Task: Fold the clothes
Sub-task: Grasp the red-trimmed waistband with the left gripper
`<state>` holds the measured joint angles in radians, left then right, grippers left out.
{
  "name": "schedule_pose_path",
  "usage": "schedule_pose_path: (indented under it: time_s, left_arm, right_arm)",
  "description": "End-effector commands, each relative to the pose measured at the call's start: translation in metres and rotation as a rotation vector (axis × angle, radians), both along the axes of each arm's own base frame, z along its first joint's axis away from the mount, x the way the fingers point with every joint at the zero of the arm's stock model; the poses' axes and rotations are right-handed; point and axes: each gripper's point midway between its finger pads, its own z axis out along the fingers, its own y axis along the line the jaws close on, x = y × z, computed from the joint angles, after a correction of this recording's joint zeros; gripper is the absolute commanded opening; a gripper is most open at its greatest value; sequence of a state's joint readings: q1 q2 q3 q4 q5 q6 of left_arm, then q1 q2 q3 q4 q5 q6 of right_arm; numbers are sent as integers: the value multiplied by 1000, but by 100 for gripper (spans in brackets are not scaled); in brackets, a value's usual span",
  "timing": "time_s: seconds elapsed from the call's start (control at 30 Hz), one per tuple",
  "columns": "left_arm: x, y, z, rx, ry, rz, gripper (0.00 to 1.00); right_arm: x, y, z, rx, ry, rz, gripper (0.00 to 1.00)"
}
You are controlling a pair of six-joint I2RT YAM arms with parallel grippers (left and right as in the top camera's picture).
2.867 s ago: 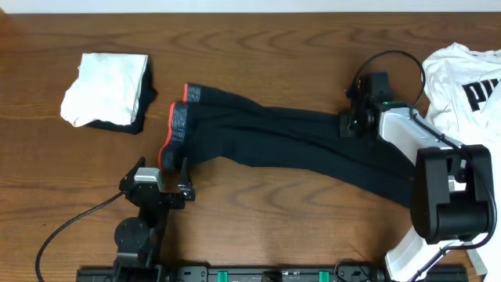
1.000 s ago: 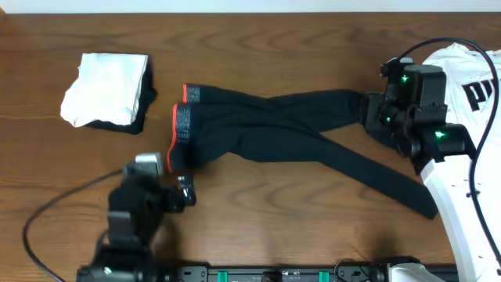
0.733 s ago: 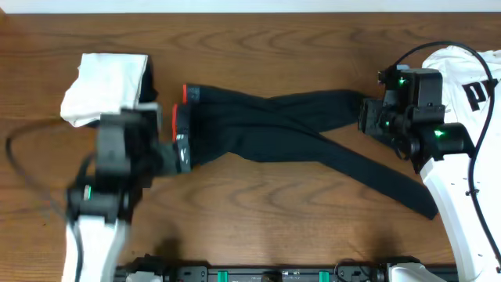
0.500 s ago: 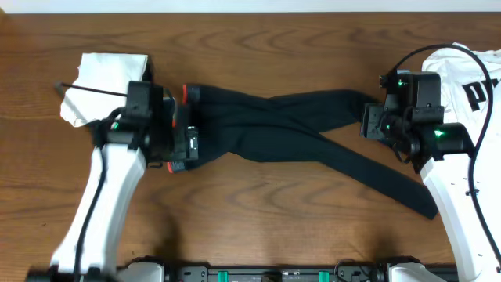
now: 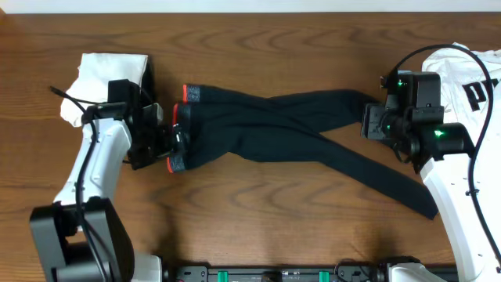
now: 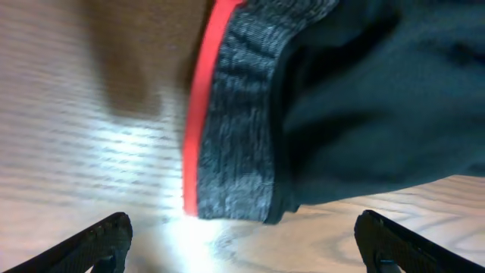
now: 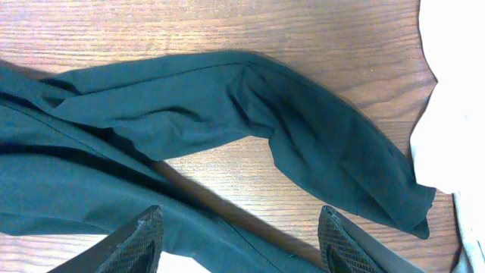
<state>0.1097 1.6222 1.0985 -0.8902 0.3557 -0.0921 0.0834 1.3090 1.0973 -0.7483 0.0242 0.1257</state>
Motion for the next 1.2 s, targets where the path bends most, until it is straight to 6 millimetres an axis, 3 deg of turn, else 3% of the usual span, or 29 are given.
schedule_pose_path:
  time_s: [0.0, 0.3, 0.5, 0.87, 0.97, 1.17]
  left_arm:
    - [-3, -11, -6, -75, 29, -11, 95]
    - [-15, -12, -28, -83, 109, -6, 84]
    - [-17, -9, -38, -61, 120, -6, 84]
    - [-15, -8, -40, -56, 107, -6, 76]
    - [-15, -8, -40, -56, 107, -7, 57]
    - [-17, -8, -41, -57, 111, -7, 30]
  right_arm:
    - [1, -5, 0, -7, 4, -23, 64]
    - [1, -5, -1, -7, 6, -22, 65]
    - [1, -5, -1, -7, 6, -23, 66]
    - [1, -5, -1, -7, 7, -23, 67]
    - [1, -5, -1, -7, 6, -23, 67]
    - [1, -5, -1, -7, 7, -22, 68]
